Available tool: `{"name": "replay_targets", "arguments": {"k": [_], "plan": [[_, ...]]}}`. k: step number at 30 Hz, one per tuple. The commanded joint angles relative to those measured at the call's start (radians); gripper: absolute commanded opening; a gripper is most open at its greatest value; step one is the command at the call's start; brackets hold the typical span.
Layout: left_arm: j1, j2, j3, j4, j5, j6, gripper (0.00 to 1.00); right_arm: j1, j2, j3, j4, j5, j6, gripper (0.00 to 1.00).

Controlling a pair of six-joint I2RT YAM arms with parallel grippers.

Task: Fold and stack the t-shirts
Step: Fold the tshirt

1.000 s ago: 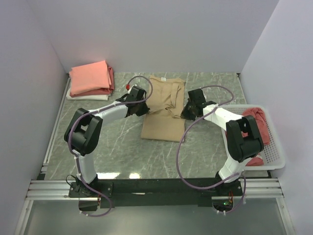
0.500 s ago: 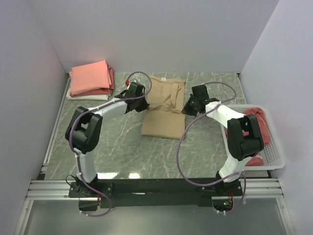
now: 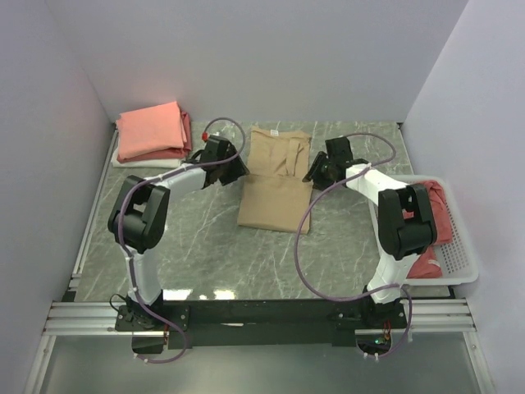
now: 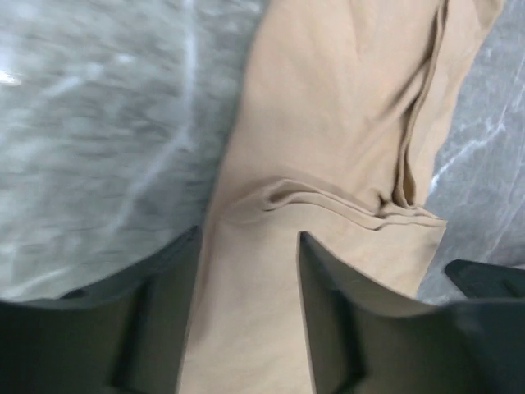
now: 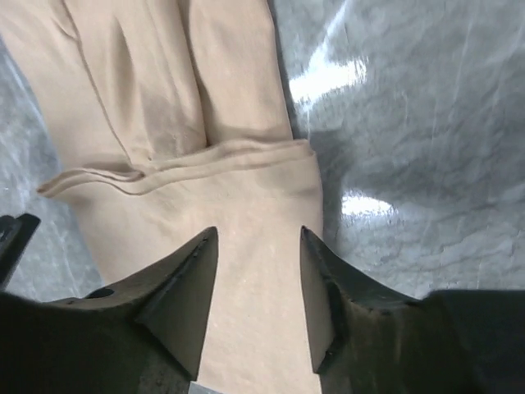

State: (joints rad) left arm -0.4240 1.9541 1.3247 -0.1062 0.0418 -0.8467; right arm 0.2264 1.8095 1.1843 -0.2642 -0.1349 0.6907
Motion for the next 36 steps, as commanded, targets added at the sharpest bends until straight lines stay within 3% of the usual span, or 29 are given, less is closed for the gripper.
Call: {"name": "replay_targets", "arguments": {"k": [1, 2, 5, 8, 12, 18, 24, 31, 36], "plan": [[0.033, -0.127, -0.047, 0.076, 0.001, 0.029, 0.59, -0.018, -0.051, 0.045, -0.001, -0.005, -0.031, 0.52], [0.033, -0.142, -0.053, 0.071, -0.014, 0.034, 0.59, -0.016, -0.065, 0.037, -0.003, 0.007, -0.036, 0.52], [0.025, -0.172, -0.061, 0.062, -0.005, 0.034, 0.47, 0.002, -0.108, -0.002, 0.016, 0.004, -0.033, 0.46], [0.002, -0.14, -0.045, 0.072, 0.046, 0.038, 0.31, 0.054, -0.102, 0.001, 0.019, 0.017, -0.034, 0.31], [-0.033, -0.041, 0.037, 0.039, 0.11, 0.047, 0.07, 0.111, -0.021, 0.067, 0.016, -0.015, -0.051, 0.29], [-0.039, 0.098, 0.154, 0.036, 0.168, 0.06, 0.03, 0.145, 0.137, 0.196, 0.046, -0.103, -0.059, 0.26], [-0.018, 0.203, 0.226, 0.031, 0.141, 0.071, 0.05, 0.126, 0.292, 0.307, 0.017, -0.118, -0.017, 0.25], [-0.001, 0.269, 0.206, 0.008, 0.112, 0.031, 0.05, 0.108, 0.355, 0.293, 0.017, -0.105, 0.009, 0.23], [-0.001, 0.215, 0.107, 0.026, 0.043, -0.011, 0.05, 0.12, 0.355, 0.275, 0.011, -0.085, 0.0, 0.22]]}}
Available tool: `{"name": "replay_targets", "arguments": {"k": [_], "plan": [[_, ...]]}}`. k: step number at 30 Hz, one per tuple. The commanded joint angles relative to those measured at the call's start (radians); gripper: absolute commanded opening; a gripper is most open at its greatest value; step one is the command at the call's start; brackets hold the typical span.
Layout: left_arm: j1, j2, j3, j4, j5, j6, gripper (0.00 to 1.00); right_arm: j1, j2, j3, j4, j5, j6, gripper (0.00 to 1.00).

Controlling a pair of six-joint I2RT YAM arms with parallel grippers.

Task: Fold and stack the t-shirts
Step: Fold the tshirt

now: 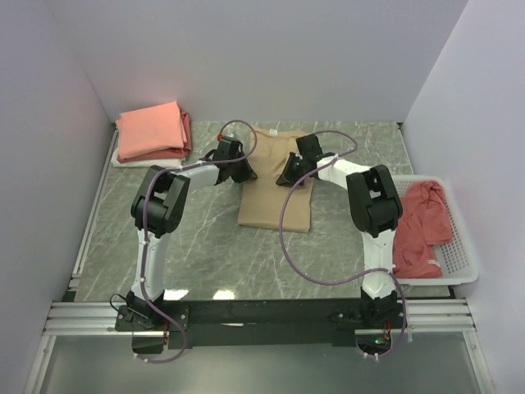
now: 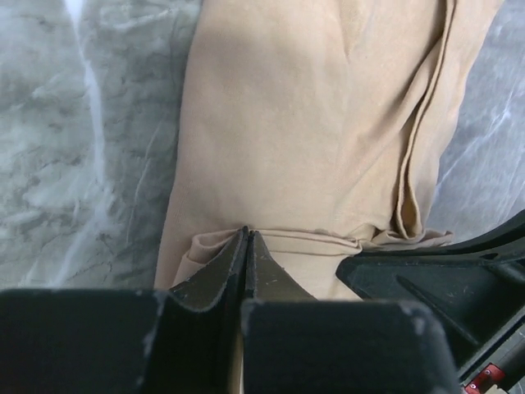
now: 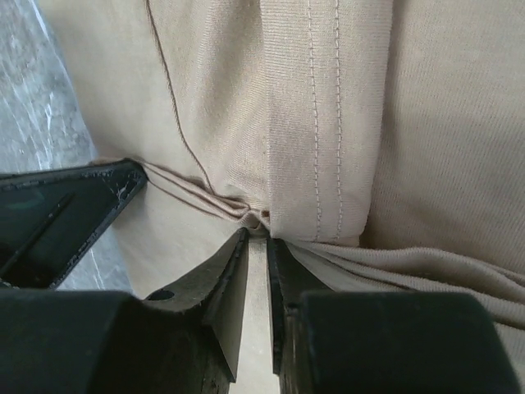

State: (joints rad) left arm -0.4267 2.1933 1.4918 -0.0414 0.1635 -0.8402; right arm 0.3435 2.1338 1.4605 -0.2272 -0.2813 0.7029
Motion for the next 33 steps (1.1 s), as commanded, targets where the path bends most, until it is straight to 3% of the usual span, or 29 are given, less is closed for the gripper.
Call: {"name": "replay_targets", "arguments": {"k": [1, 11, 23, 29, 33], "plan": [[0.002, -0.05, -0.099, -0.031, -0.091, -0.025, 0.05, 0.006, 0.02, -0.018, -0.023, 0.065, -0.013, 0.22], [0.002, -0.227, -0.37, 0.061, -0.13, -0.071, 0.04, 0.103, -0.075, -0.155, 0.011, 0.088, -0.003, 0.18], [0.002, -0.452, -0.654, 0.124, -0.133, -0.069, 0.04, 0.287, -0.265, -0.436, 0.175, 0.122, 0.17, 0.17], [0.002, -0.483, -0.691, 0.11, -0.137, -0.048, 0.04, 0.255, -0.305, -0.448, 0.187, 0.093, 0.133, 0.17], [0.003, -0.475, -0.685, 0.106, -0.137, -0.039, 0.03, 0.125, -0.337, -0.505, 0.224, -0.007, 0.098, 0.17]]}}
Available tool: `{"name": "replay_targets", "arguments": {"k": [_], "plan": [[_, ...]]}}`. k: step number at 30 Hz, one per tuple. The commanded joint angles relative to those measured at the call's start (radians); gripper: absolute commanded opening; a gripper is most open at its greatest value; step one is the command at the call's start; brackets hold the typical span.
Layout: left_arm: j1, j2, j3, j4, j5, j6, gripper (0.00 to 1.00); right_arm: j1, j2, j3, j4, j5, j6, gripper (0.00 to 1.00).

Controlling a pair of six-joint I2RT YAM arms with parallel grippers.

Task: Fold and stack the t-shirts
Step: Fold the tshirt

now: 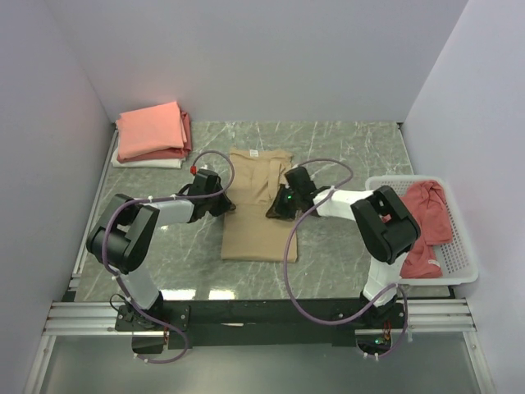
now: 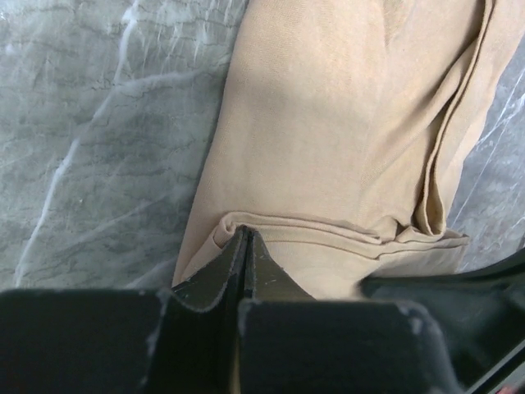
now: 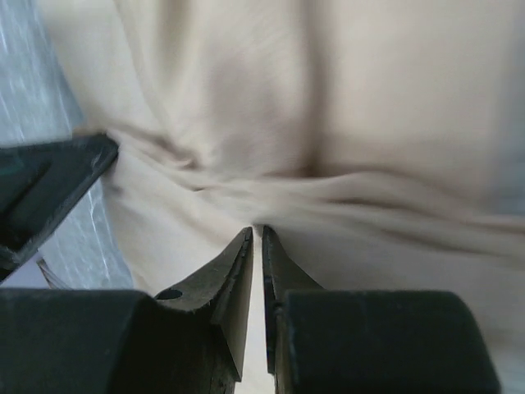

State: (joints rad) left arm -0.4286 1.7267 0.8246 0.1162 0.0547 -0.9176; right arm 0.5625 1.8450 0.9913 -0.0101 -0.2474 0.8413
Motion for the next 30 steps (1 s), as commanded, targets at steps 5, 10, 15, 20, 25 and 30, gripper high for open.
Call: {"name": "replay_targets", "arguments": {"k": [5, 10, 15, 20, 25, 30], "plan": [[0.01, 0.0, -0.015, -0.05, -0.026, 0.043, 0.02, -0.197, -0.046, -0.08, 0.074, -0.128, -0.087, 0.16], [0.013, 0.002, -0.016, -0.052, -0.024, 0.048, 0.02, -0.249, -0.009, -0.108, 0.108, -0.184, -0.107, 0.15], [0.024, -0.004, -0.008, -0.064, -0.026, 0.06, 0.02, -0.297, -0.009, -0.131, 0.15, -0.237, -0.105, 0.15], [0.04, -0.021, 0.013, -0.088, -0.023, 0.078, 0.02, -0.36, -0.02, -0.158, 0.173, -0.274, -0.108, 0.15], [0.059, -0.062, 0.079, -0.125, -0.007, 0.112, 0.04, -0.381, -0.076, -0.125, 0.118, -0.287, -0.129, 0.15], [0.059, -0.182, 0.133, -0.187, -0.015, 0.135, 0.43, -0.362, -0.239, -0.112, -0.003, -0.211, -0.14, 0.16]]}}
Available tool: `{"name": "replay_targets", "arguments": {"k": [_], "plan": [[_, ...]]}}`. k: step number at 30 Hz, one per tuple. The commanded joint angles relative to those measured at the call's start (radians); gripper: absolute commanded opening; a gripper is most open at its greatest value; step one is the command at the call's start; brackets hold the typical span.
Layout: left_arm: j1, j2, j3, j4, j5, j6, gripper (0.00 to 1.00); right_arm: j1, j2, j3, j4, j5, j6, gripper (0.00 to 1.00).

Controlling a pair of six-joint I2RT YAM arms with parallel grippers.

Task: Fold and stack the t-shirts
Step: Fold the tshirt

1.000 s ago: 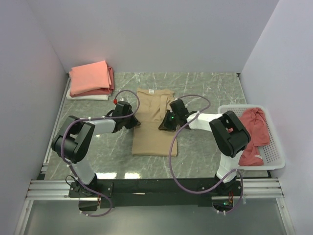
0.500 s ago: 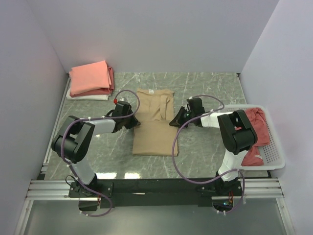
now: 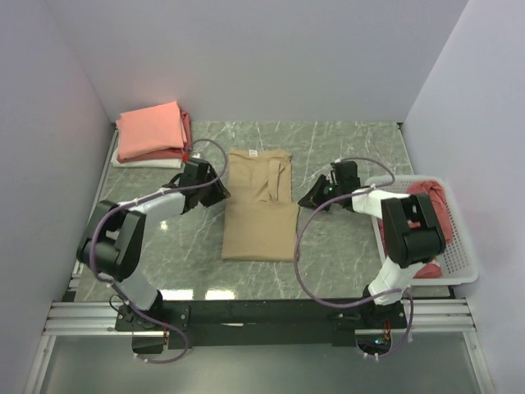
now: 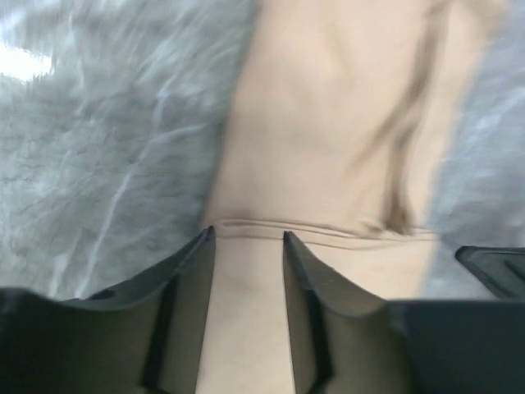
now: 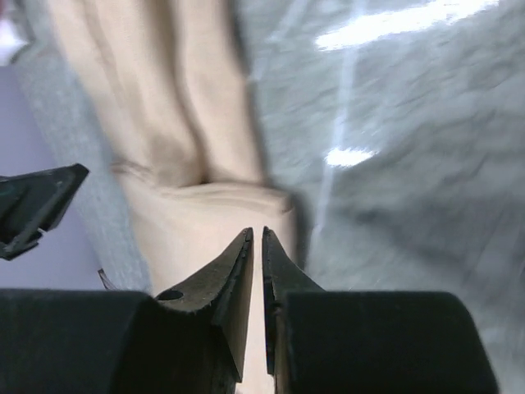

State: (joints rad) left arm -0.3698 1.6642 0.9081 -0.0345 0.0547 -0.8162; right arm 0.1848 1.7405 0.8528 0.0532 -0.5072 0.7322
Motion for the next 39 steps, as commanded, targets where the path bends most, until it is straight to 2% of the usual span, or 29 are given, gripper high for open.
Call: {"name": "replay_targets", "arguments": {"k": [1, 4, 8, 13, 18, 23, 30, 39], "plan": [[0.0, -0.139, 0.043, -0.035, -0.003, 0.028, 0.45, 0.039, -0.162, 0.016, -0.078, 0.058, -0.025, 0.17], [-0.015, -0.213, -0.015, -0.033, 0.048, 0.006, 0.42, 0.131, -0.265, -0.052, -0.076, 0.075, 0.013, 0.17], [-0.09, -0.32, -0.162, 0.004, 0.102, -0.043, 0.3, 0.302, -0.346, -0.124, -0.055, 0.147, 0.061, 0.17], [-0.205, -0.388, -0.317, 0.069, 0.126, -0.107, 0.18, 0.435, -0.343, -0.201, 0.075, 0.142, 0.157, 0.17], [-0.288, -0.432, -0.405, 0.142, 0.12, -0.152, 0.17, 0.571, -0.294, -0.21, 0.12, 0.182, 0.2, 0.17], [-0.3, -0.431, -0.465, 0.162, 0.112, -0.17, 0.14, 0.598, -0.22, -0.27, 0.188, 0.184, 0.239, 0.16], [-0.302, -0.429, -0.551, 0.171, 0.099, -0.179, 0.13, 0.598, -0.214, -0.379, 0.217, 0.216, 0.256, 0.16], [-0.301, -0.469, -0.62, 0.139, 0.063, -0.201, 0.04, 0.533, -0.395, -0.527, 0.224, 0.197, 0.299, 0.17]]}}
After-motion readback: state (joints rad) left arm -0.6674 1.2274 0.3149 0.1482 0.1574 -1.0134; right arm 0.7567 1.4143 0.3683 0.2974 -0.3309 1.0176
